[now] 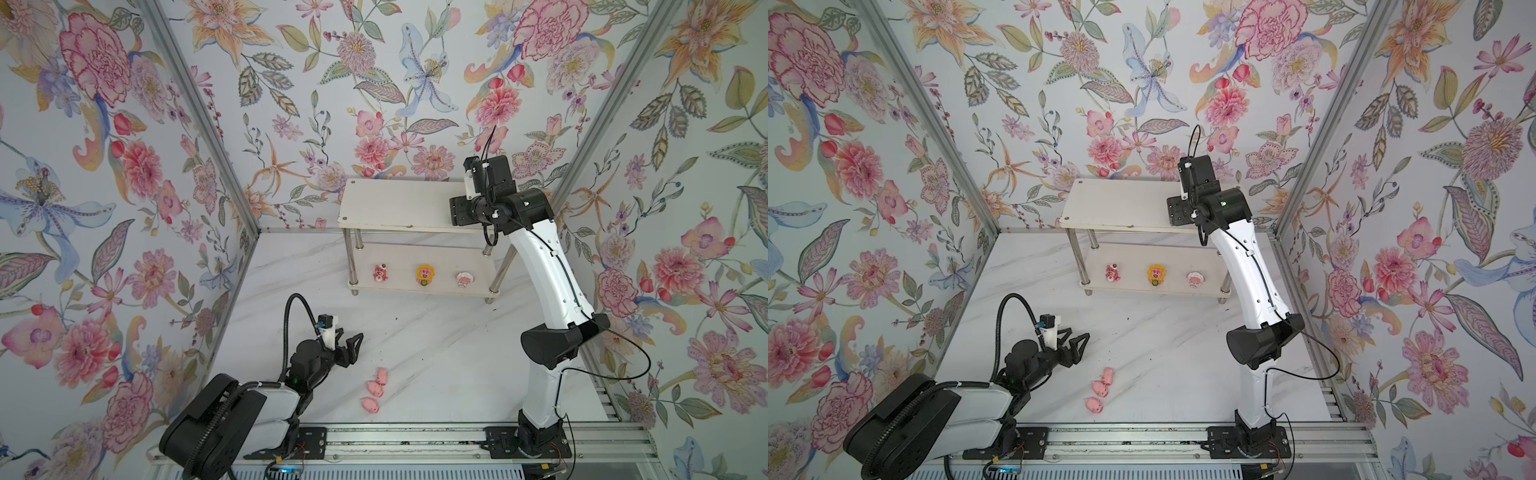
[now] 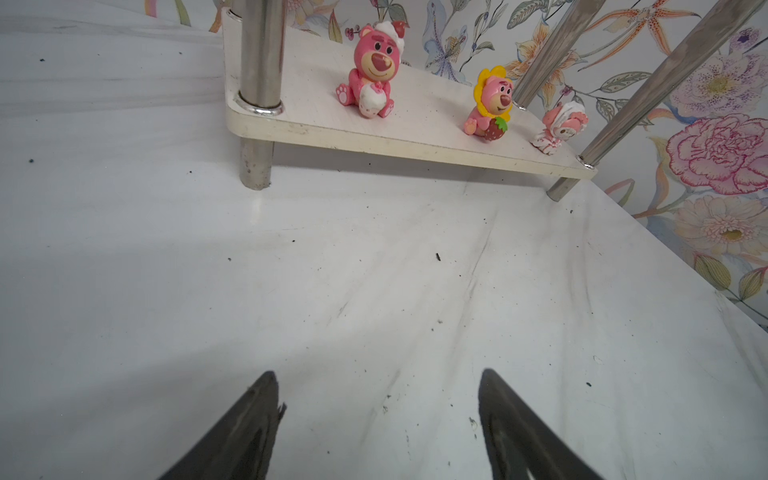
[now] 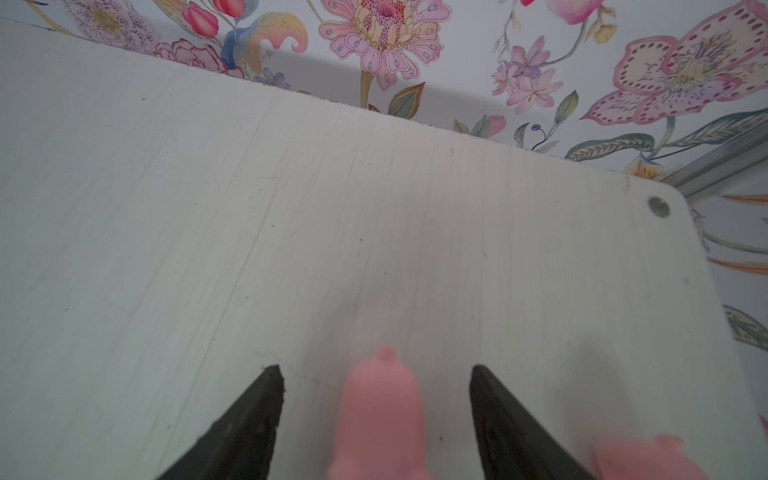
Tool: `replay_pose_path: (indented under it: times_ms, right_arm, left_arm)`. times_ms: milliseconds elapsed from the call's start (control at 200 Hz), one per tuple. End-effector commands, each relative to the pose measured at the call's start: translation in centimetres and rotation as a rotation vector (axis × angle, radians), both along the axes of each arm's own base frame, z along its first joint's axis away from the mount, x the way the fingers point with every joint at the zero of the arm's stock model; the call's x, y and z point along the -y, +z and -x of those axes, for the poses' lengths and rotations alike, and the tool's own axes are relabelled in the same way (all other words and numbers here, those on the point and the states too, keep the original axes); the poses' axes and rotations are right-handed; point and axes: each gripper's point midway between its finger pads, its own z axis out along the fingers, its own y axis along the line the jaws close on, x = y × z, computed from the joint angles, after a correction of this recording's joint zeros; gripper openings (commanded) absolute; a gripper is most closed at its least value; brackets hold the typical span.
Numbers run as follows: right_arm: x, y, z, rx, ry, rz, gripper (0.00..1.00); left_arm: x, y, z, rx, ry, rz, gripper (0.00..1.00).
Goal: Place and organize the plastic toys onto the shelf
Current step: 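Release the pig and swing the right gripper down to the table pigs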
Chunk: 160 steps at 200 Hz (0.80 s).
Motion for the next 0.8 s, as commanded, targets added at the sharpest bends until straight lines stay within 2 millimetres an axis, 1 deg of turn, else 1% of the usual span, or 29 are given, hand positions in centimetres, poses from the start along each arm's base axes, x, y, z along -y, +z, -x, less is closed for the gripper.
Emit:
replay_pose_path:
  times_ms: [0,60,110,125,170,180,235,240,255,275,360,425,430,505,545,591,656,721,771,796]
  right_arm:
    - [1.2,3.6,3.3,0.078,-0.017,0.028,0.76]
    - [1.4,4.1,4.6,0.088,-0.023,0.036,0.77]
    - [1.5,4.0,5.8,0.085,-0.023,0.043,0.77]
    - [1.4,4.2,6.3,0.089,-0.018,0.04,0.77]
    - [1.1,3.8,7.7,0.085,-0.006,0.048,0.77]
    - [1.0,4.0,8.0,0.092,-0.002,0.046,0.77]
    - [0.4,2.9,9.7,0.091,0.027,0.061,0.77]
    - [0.0,3.1,10.1,0.098,0.04,0.058,0.77]
    - [-0.6,2.6,10.7,0.096,0.063,0.062,0.77]
    - [-1.0,2.4,11.5,0.105,0.084,0.058,0.77]
    - [-2.5,0.1,14.4,0.101,0.168,0.025,0.74]
    - [-3.8,-2.5,16.4,0.062,0.24,-0.019,0.66]
    - [-3.9,-3.2,16.5,0.049,0.246,-0.013,0.66]
    - [-5.5,-7.3,18.4,-0.041,0.331,-0.069,0.55]
    - [-6.8,-9.9,19.4,-0.109,0.391,-0.084,0.52]
    - [-8.1,-12.8,20.5,-0.186,0.453,-0.08,0.51]
    - [-9.6,-17.0,22.0,-0.279,0.529,-0.008,0.51]
    - [-11.1,-20.4,23.2,-0.331,0.588,0.079,0.52]
    - [-12.7,-22.4,24.4,-0.357,0.654,0.109,0.53]
    - [-13.6,-23.4,24.9,-0.368,0.691,0.115,0.53]
  left_arm:
    - [0.3,1.1,-0.4,0.033,-0.012,0.028,0.77]
    - [0.3,1.2,-0.3,0.035,-0.013,0.031,0.77]
    - [0.3,1.2,-0.3,0.035,-0.012,0.032,0.77]
    - [0.3,1.1,-0.3,0.035,-0.012,0.032,0.76]
    - [0.2,1.2,-0.3,0.037,-0.009,0.032,0.76]
    - [0.2,1.2,-0.3,0.038,-0.008,0.032,0.76]
    - [0.1,1.2,-0.3,0.037,-0.004,0.03,0.76]
    - [0.0,1.1,-0.3,0.037,-0.002,0.029,0.76]
    - [0.1,1.1,-0.2,0.036,-0.004,0.028,0.76]
    - [0.0,1.1,-0.3,0.036,0.001,0.027,0.76]
    - [-0.2,0.8,-0.4,0.03,0.011,0.018,0.76]
    - [-0.2,0.6,-0.4,0.024,0.012,0.014,0.76]
    - [-0.1,0.6,-0.4,0.023,0.011,0.014,0.76]
    - [-0.1,0.1,-0.4,0.008,0.009,0.01,0.74]
    - [0.0,0.0,-0.4,-0.003,0.007,0.019,0.73]
    - [0.1,0.0,-0.1,-0.009,0.003,0.038,0.72]
    - [0.2,0.4,0.4,-0.004,0.001,0.08,0.7]
    - [0.3,0.8,0.8,-0.004,0.002,0.114,0.68]
    - [0.7,1.2,1.1,-0.001,-0.006,0.116,0.66]
    - [0.9,1.0,1.3,-0.009,-0.007,0.103,0.65]
